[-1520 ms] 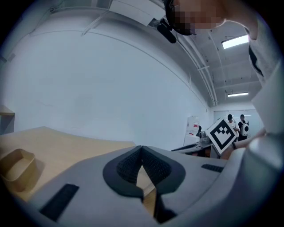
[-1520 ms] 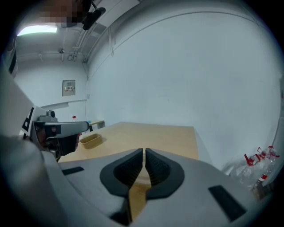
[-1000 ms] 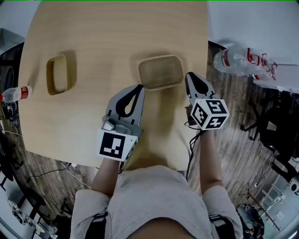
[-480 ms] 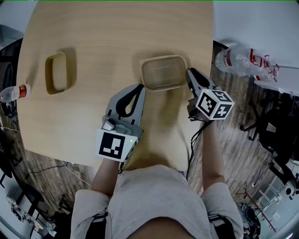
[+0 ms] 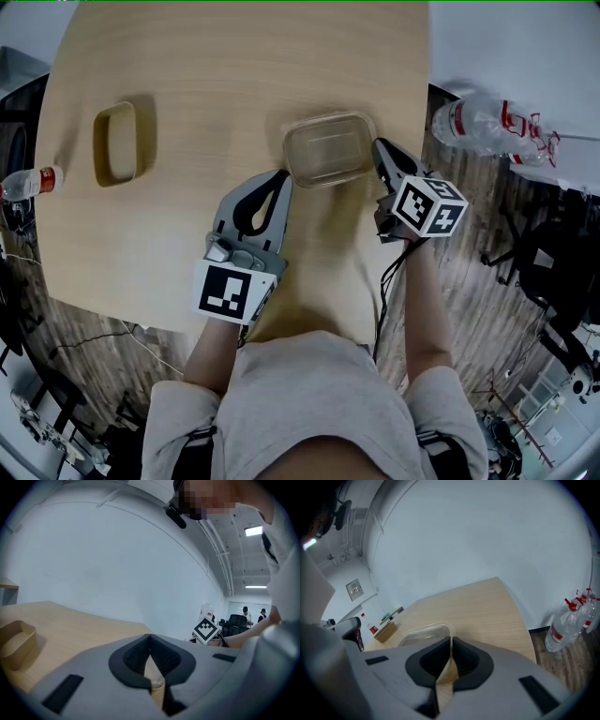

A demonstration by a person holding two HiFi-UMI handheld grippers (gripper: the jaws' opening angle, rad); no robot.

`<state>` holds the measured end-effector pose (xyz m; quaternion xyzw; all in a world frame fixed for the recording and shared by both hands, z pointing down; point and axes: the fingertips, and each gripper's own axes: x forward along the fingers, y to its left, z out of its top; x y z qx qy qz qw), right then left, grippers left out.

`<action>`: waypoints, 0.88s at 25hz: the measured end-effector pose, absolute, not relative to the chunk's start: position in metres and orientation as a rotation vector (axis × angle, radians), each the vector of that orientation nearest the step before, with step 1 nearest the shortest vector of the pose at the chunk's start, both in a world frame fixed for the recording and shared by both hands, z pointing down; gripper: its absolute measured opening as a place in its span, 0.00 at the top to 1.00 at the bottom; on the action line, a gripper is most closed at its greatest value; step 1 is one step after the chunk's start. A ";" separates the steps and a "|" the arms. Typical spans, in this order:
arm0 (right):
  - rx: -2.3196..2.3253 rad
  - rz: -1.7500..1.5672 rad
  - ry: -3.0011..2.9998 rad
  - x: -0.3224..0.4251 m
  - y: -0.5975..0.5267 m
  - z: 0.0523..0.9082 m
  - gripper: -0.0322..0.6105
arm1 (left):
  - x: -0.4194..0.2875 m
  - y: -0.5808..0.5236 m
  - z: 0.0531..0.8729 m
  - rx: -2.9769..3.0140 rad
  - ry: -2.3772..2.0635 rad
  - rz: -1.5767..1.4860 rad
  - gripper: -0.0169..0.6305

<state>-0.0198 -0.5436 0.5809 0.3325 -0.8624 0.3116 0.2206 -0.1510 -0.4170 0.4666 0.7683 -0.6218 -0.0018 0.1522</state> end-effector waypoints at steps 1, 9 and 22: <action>0.925 0.856 -2.387 -0.020 -0.543 0.579 0.92 | -0.151 -0.416 0.466 2.205 -1.788 -0.004 0.95; 0.977 0.842 -2.456 -0.023 -0.535 0.549 0.92 | -0.153 -0.402 0.453 2.202 -1.841 0.005 0.95; 0.975 0.693 -2.585 0.004 -0.494 0.485 0.92 | -0.125 -0.363 0.412 2.217 -1.968 0.014 0.95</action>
